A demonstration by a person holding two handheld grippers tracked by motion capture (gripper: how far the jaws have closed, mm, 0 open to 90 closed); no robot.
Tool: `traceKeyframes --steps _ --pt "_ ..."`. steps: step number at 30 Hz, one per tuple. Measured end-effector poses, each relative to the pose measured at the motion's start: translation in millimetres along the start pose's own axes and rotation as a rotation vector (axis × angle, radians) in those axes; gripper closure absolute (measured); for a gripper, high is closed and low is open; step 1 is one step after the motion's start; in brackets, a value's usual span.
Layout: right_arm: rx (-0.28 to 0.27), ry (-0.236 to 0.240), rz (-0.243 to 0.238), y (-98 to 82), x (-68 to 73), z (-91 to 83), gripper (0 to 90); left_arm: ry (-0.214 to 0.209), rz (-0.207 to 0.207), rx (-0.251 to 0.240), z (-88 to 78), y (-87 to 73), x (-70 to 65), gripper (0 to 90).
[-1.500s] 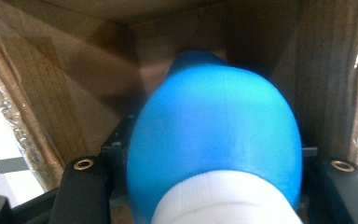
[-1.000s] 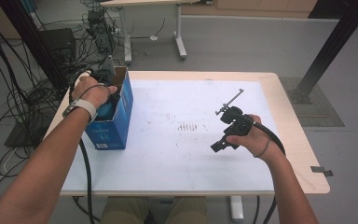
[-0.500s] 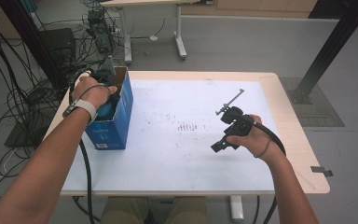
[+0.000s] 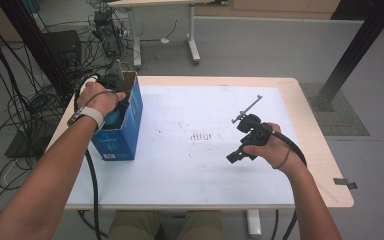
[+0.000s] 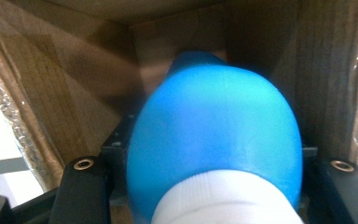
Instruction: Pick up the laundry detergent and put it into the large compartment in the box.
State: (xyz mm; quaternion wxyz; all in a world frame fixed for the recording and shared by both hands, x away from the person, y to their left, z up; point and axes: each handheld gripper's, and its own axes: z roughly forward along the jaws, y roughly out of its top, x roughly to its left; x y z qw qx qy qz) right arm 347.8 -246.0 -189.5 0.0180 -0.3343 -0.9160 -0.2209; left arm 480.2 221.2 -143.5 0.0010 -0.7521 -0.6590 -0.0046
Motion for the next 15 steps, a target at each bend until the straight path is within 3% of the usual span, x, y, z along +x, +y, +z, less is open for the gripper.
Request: traceKeyframes --steps 15 --pt "-0.003 -0.002 -0.002 -0.3 0.4 0.5 11.9 0.000 0.000 -0.001 0.0 -0.2 -0.6 38.4"
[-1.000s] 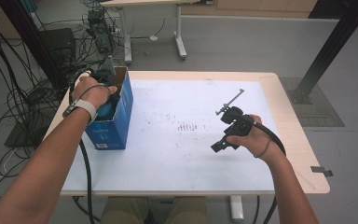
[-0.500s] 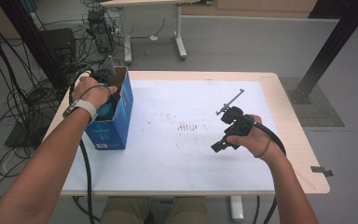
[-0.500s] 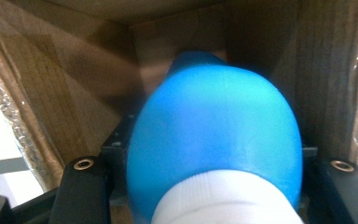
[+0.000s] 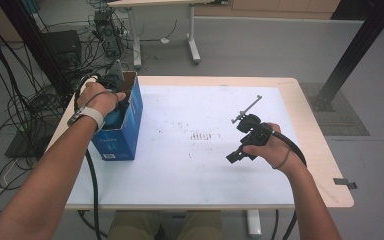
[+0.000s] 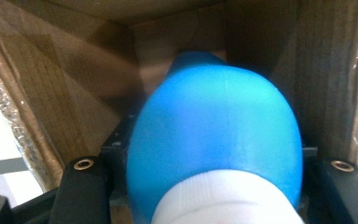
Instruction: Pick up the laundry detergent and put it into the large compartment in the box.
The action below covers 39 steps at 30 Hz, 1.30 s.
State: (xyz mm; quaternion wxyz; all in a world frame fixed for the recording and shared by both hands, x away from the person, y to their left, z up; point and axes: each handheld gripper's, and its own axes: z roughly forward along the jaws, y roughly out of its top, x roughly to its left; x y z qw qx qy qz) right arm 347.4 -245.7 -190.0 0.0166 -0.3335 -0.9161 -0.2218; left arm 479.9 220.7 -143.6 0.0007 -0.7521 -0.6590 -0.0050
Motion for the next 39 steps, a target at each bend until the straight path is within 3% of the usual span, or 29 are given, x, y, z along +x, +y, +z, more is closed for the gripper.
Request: traceKeyframes --steps 20,30,39 --pt "0.002 0.000 0.003 0.1 -0.3 0.0 11.9 -0.014 -0.004 -0.013 0.3 -1.4 3.6 37.7" --pt "0.003 0.001 -0.004 1.4 0.7 0.4 11.9 -0.015 -0.008 -0.014 -2.6 -3.3 7.1 28.9" --pt "0.001 -0.001 -0.004 1.5 3.3 -0.5 11.9 -0.029 -0.001 -0.025 -7.2 -7.5 11.4 28.6"
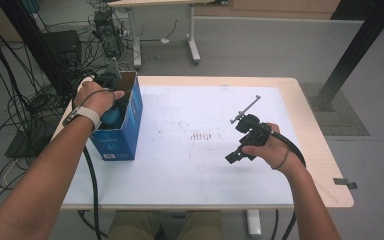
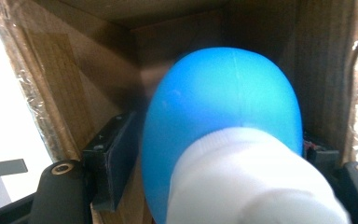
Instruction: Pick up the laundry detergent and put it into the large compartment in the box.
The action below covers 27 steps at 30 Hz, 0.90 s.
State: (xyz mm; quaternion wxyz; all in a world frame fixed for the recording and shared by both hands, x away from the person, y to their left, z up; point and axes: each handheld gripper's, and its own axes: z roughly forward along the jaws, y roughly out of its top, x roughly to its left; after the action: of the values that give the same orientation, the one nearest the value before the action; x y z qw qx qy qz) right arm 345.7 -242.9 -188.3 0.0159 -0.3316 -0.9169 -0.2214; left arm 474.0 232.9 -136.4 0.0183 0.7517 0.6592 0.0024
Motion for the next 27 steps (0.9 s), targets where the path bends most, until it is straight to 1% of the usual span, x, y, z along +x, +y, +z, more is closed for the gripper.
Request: traceKeyframes --steps 9,14,19,21,22,23,24,25,27 --pt "-0.005 -0.004 -0.005 0.0 3.8 -2.9 11.9 -0.003 0.012 -0.005 -6.2 -3.1 -1.2 28.1" --pt "-0.006 -0.008 -0.007 -0.2 5.8 -4.9 11.9 -0.007 0.010 -0.009 -8.7 -5.2 -0.5 28.0" --pt "-0.007 -0.010 -0.010 0.0 7.1 -6.1 11.9 -0.014 0.017 -0.008 -11.4 -6.9 -1.0 27.4" --pt "-0.006 -0.009 -0.009 0.5 7.4 -6.2 11.9 -0.024 0.015 -0.006 -13.3 -7.0 0.2 26.4" --pt "-0.006 -0.011 -0.010 0.9 7.8 -6.2 11.9 -0.021 0.017 -0.005 -14.7 -7.2 -0.4 23.0" --pt "-0.006 -0.011 -0.013 1.3 8.0 -6.3 11.9 -0.018 0.019 -0.006 -16.3 -7.6 -0.9 22.9" --pt "-0.007 -0.009 -0.014 1.6 8.1 -6.2 11.9 -0.002 0.020 -0.010 -18.4 -8.5 -3.2 21.6" --pt "-0.008 -0.011 -0.017 2.2 9.0 -6.2 11.9 0.003 0.021 -0.012 -19.6 -9.1 -3.9 20.7" --pt "-0.007 -0.009 -0.020 3.1 9.7 -6.3 11.9 -0.006 0.018 -0.021 -22.7 -11.0 -2.7 19.0"
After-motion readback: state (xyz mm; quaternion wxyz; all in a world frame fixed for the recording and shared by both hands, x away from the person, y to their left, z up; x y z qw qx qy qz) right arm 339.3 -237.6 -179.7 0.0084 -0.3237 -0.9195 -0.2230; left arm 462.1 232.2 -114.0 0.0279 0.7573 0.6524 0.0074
